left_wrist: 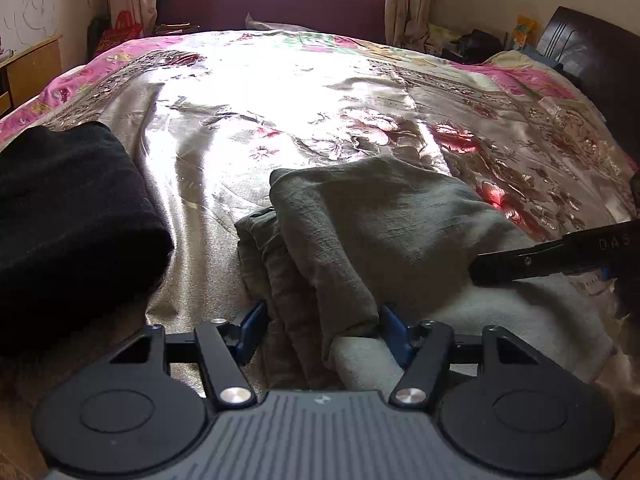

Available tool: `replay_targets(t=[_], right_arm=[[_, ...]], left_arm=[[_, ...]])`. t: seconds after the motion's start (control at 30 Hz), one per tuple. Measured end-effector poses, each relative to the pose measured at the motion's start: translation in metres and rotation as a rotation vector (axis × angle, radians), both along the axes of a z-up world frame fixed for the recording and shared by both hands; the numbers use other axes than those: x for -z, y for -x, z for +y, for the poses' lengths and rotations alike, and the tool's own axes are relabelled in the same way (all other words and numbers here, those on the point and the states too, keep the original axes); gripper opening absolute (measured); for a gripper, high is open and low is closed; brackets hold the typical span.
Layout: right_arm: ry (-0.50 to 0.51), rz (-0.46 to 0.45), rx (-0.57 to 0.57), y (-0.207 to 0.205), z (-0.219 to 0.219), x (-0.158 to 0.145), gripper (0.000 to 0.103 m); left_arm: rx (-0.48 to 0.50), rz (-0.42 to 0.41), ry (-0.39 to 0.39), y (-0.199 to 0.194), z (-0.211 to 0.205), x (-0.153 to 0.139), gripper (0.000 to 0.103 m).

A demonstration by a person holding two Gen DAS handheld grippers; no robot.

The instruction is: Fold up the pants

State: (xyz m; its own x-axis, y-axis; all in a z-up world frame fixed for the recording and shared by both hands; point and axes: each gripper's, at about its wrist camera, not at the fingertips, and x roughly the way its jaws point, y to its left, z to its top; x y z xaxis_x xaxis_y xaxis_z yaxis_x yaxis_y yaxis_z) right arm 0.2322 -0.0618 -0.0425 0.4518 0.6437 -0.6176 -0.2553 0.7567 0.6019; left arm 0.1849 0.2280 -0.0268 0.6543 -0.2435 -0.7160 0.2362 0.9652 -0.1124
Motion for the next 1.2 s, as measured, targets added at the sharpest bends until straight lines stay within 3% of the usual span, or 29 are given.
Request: replay_targets(t=[0.07,0.13,0.23,0.4,0.63,0.77,0.87,1.0,1.2], right_arm=[[-0.013,0.02,0.007,-0.002,-0.003,0.0,0.026],[-0.083,0.025,0.009,0.004,-0.015,-0.01,0.018],[-0.073,-0.017,0.006,0.018,-0.026,-0.026,0.016],[-0.091,-0.036,0.056,0.037,-0.062,-0.044,0.015],[-0.017,-0.02,0.166,0.069,-0.131,-0.054,0.015],[-0.018,0.039,0.239,0.082,-0.164,-0.035,0.016],[-0.031,0.071,0.257,0.083,-0.169,-0.024,0.022],[-0.003,0.024,0.262,0.088,-0.165,-0.019,0.028],[-0.041,0.027,0.257,0.092,-0.173,-0.011,0.035]], left_arm=[[0.016,-0.012,-0.032,0.005,-0.011,-0.005,0.059],[0.028,-0.033,-0.068,0.011,-0.022,-0.014,0.051],[0.072,-0.046,-0.064,0.019,-0.035,-0.025,0.042],[0.134,-0.049,-0.015,0.025,-0.061,-0.036,0.037],[0.265,-0.036,0.053,0.029,-0.127,-0.035,0.036],[0.333,-0.02,-0.005,0.03,-0.161,-0.025,0.038],[0.337,-0.027,-0.077,0.032,-0.172,-0.024,0.046],[0.321,-0.053,-0.137,0.041,-0.166,-0.033,0.055],[0.277,0.013,-0.077,0.036,-0.164,-0.027,0.058]])
